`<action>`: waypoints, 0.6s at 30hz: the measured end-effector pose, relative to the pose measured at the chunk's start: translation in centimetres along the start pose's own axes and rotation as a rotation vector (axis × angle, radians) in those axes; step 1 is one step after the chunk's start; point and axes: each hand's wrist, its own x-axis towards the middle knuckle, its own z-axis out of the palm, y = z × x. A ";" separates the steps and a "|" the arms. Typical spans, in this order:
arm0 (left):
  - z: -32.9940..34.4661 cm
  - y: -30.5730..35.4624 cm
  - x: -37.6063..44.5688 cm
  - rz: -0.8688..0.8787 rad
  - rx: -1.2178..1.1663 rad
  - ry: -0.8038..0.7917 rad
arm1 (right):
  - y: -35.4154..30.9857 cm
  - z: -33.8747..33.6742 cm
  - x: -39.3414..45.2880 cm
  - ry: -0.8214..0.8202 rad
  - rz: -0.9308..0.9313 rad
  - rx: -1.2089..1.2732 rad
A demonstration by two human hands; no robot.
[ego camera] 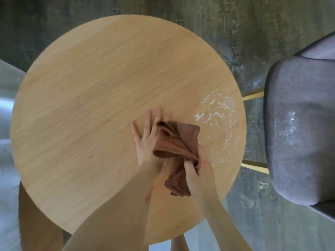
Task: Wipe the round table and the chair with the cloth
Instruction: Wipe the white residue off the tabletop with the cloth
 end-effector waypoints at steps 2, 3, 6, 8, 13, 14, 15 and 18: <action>0.0 0.1 0.0 -0.007 0.003 0.011 | 0.3 0.9 0.3 -0.046 0.017 -0.158; 0.1 0.0 0.0 -0.008 0.005 0.021 | 0.4 1.3 0.5 -0.047 0.034 -0.230; 0.4 -0.1 0.1 -0.015 -0.001 0.034 | 0.3 2.1 0.7 -0.039 0.038 -0.447; 0.0 0.0 0.1 -0.017 -0.017 0.039 | 0.3 2.1 0.8 -0.046 0.030 -0.520; 0.3 -0.2 0.1 -0.006 -0.036 0.049 | 0.7 0.8 1.4 0.012 0.015 -0.569; 0.6 -0.3 0.1 0.003 -0.016 0.079 | 0.9 0.4 1.5 0.040 0.012 -0.553; 0.8 -0.4 0.1 0.011 -0.006 0.115 | 1.1 -0.1 1.7 0.074 0.017 -0.539; 0.8 -0.2 -0.1 0.018 -0.040 0.143 | 2.0 -2.1 2.3 0.176 0.039 -0.606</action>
